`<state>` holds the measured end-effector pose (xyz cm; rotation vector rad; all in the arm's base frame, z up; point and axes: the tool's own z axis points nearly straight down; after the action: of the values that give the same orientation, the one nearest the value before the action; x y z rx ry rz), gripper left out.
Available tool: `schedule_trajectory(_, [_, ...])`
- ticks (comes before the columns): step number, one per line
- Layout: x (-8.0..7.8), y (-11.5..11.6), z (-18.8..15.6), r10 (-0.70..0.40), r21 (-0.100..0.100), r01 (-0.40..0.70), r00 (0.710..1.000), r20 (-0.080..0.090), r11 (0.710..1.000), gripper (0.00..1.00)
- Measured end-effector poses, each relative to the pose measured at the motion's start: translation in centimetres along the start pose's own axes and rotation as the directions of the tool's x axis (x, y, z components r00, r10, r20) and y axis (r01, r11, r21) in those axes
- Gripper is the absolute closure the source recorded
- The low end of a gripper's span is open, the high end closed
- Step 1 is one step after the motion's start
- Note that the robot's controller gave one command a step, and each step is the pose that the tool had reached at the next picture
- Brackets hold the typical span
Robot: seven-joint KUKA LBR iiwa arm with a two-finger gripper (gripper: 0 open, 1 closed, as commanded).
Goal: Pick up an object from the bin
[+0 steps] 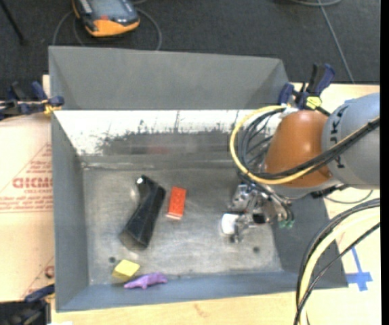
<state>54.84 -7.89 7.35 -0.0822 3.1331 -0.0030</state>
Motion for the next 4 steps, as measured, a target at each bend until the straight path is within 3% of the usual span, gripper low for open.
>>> schedule_trajectory(1, [0.0,0.0,0.0,0.000,0.000,0.000,1.000,0.000,1.000,1.00])
schedule_trajectory(2, [-0.7,3.9,0.0,-0.237,0.002,0.237,0.971,0.004,0.971,1.00])
schedule_trajectory(3, [-0.7,3.9,0.0,-0.237,0.002,0.237,0.972,0.004,0.972,1.00])
schedule_trajectory(4, [1.7,4.1,-8.4,-0.233,-0.003,0.233,0.972,-0.004,0.972,1.00])
